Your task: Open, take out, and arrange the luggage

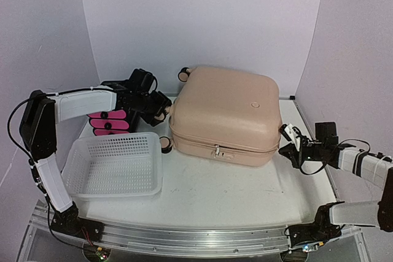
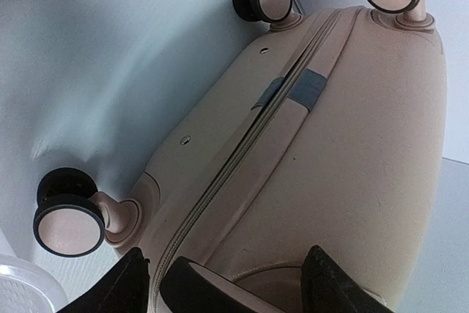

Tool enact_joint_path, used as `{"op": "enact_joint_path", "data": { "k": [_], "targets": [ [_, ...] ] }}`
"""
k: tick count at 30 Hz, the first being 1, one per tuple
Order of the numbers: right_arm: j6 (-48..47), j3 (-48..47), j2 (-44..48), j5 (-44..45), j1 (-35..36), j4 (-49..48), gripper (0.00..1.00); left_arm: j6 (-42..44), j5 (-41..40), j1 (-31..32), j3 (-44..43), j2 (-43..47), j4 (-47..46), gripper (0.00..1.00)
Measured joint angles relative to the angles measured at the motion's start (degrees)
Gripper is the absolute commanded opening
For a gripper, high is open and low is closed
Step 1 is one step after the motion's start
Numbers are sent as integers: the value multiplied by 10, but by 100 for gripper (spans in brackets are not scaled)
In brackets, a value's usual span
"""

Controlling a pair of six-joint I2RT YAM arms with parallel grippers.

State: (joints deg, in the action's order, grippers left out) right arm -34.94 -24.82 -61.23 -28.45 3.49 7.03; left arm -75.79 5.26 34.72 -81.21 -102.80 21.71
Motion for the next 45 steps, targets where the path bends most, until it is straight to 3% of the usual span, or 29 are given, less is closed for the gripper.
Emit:
{"op": "enact_joint_path", "data": {
  "k": [9, 13, 17, 22, 32, 36, 37, 38, 41, 44, 45],
  "targets": [
    [0, -29, -80, -125, -56, -5, 0, 68, 10, -8, -5, -4, -2, 0],
    [3, -28, -72, -136, -74, -19, 0, 170, 3, -11, -5, -2, -3, 0],
    [61, 19, 9, -73, -62, -35, 0, 225, 3, -8, -5, 0, -7, 0],
    [107, 26, 67, -19, -57, 20, 0, 251, 9, 4, -6, 0, -11, 0],
    [117, -59, -27, 44, -57, 42, 0, 267, 33, 7, -3, 2, -22, 0],
    [115, -65, -34, 45, -58, 39, 0, 269, 53, 5, 8, 10, -31, 5],
    [110, -65, -34, 44, -58, 38, 0, 268, 59, 5, 16, 16, -35, 9],
    [106, -65, -34, 44, -60, 38, 0, 264, 67, 5, 24, 21, -37, 20],
    [94, -65, -33, 46, -61, 36, 0, 244, 87, 4, 35, 38, -41, 61],
    [88, -65, -31, 45, -64, 35, 0, 204, 96, 5, 50, 55, -30, 81],
    [86, -64, -30, 45, -64, 35, 0, 180, 96, 5, 61, 62, -9, 95]
  ]
}}
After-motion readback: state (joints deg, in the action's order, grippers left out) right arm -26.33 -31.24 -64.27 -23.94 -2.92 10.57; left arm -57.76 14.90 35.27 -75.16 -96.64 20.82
